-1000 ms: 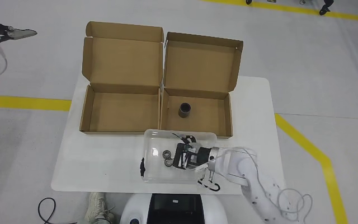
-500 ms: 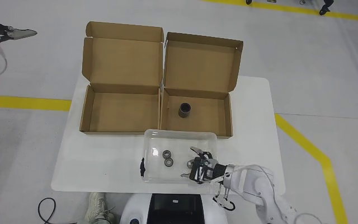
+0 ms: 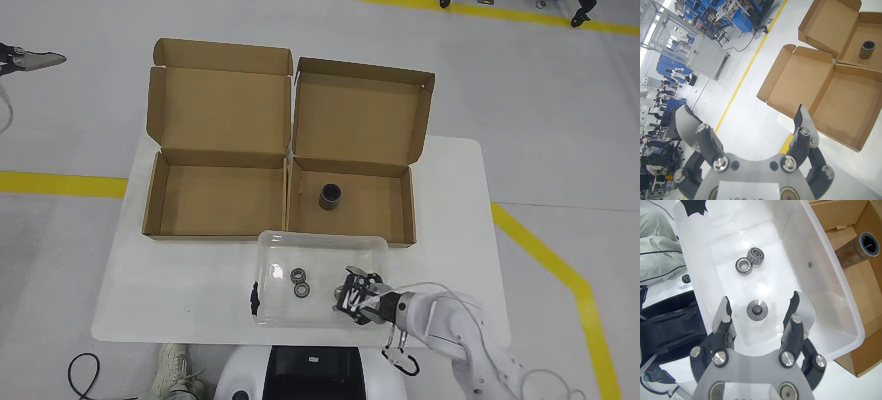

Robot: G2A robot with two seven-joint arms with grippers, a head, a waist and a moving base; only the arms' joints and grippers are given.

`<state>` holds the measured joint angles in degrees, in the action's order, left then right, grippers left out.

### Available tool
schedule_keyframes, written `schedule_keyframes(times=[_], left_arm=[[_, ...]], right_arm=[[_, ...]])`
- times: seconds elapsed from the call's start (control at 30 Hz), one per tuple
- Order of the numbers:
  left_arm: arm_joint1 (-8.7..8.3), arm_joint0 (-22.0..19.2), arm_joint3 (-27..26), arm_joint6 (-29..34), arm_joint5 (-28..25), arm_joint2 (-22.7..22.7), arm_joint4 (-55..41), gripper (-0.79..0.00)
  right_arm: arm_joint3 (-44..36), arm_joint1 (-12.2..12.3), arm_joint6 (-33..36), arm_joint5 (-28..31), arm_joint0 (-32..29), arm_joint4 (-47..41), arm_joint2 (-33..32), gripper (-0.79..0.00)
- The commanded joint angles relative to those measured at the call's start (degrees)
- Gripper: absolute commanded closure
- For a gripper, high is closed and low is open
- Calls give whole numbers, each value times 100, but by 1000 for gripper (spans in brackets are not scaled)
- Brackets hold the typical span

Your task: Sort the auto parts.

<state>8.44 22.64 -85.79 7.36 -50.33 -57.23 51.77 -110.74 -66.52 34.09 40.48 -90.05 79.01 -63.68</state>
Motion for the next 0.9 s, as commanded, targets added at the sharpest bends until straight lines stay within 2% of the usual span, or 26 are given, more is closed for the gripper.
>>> schedule_keyframes(times=[0.0, 0.4, 0.73, 0.87], left_arm=[[0, 0, 0, 0, 0, 0, 0, -785], [0, 0, 0, 0, 0, 0, 0, -785], [0, 0, 0, 0, 0, 0, 0, -785], [0, 0, 0, 0, 0, 0, 0, -785]], right_arm=[[31, -4, 143, -41, 59, -66, 61, -576], [258, -43, 1132, -239, 479, -395, 566, -566], [355, -52, 1553, -700, 660, -337, 745, -560], [430, -56, 1628, -781, 734, -344, 815, -523]])
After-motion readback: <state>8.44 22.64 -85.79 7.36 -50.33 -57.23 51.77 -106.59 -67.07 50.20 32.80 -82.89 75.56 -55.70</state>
